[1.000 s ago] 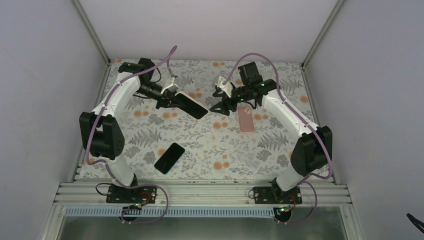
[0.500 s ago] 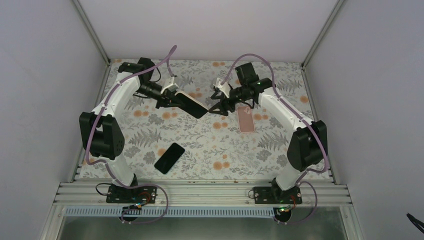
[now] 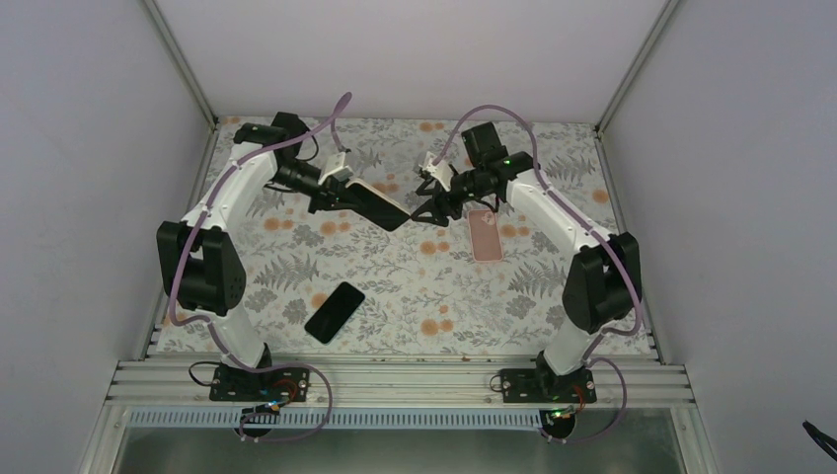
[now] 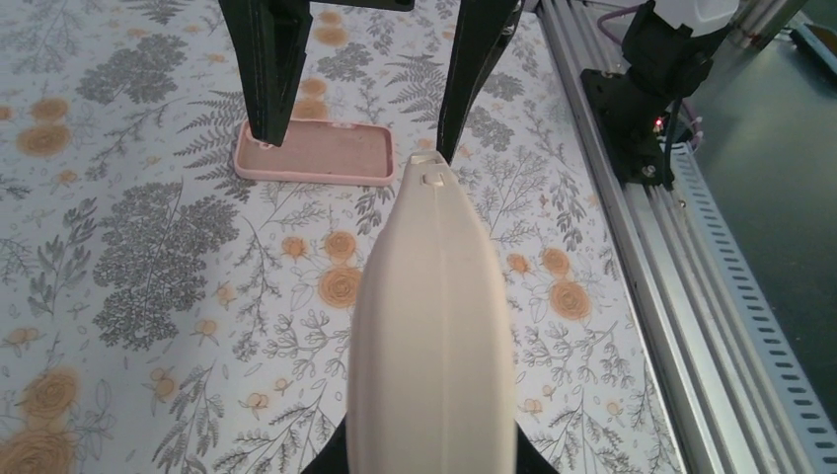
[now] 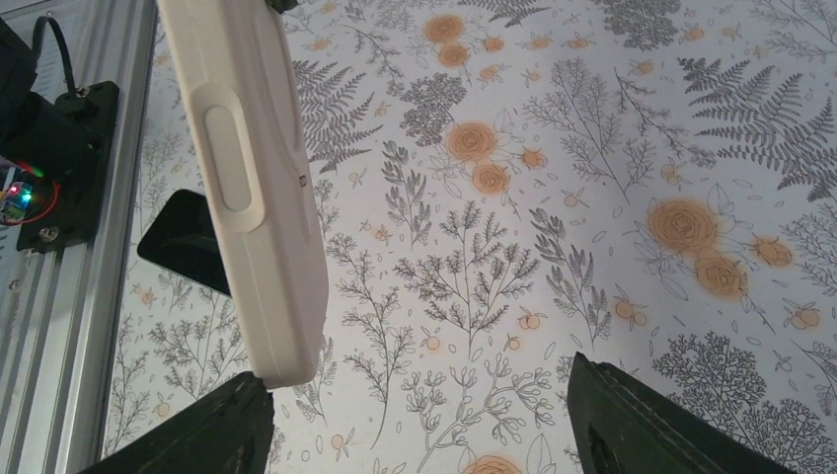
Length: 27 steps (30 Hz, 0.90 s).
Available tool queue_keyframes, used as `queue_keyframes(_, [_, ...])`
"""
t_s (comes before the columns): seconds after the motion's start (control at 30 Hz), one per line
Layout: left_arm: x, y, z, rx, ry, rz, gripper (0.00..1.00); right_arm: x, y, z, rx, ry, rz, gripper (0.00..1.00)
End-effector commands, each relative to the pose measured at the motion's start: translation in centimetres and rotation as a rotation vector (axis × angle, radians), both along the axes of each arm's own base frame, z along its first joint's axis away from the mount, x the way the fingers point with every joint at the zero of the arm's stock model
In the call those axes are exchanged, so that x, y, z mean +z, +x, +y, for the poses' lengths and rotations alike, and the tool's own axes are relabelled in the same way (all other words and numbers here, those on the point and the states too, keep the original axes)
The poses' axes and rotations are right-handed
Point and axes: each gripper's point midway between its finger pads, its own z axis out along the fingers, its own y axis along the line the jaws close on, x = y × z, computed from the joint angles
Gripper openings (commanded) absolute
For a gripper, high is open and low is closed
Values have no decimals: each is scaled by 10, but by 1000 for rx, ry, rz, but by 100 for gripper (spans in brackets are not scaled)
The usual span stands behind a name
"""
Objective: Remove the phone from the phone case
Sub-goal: Remove the phone case from the phone.
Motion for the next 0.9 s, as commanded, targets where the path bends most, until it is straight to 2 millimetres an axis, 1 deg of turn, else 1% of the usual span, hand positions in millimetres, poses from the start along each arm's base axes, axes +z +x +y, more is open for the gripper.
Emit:
queue_keyframes(0.0, [45, -37, -26, -93, -178, 3, 2, 10, 45, 5, -101, -9, -117, 76])
queue_keyframes(0.17, [46, -44, -32, -114, -177, 7, 2, 16, 64, 8, -137, -15, -155, 76])
queue_keyframes(0.3, [42, -48, -35, -129, -169, 13, 2, 21, 77, 9, -159, -21, -185, 76])
queue_keyframes(0.57, [41, -56, -39, -150, -166, 15, 2, 18, 89, 9, -177, -45, -210, 76])
queue_keyframes(0.87, [39, -66, -43, -173, -154, 12, 2, 22, 103, 8, -211, -56, -251, 77])
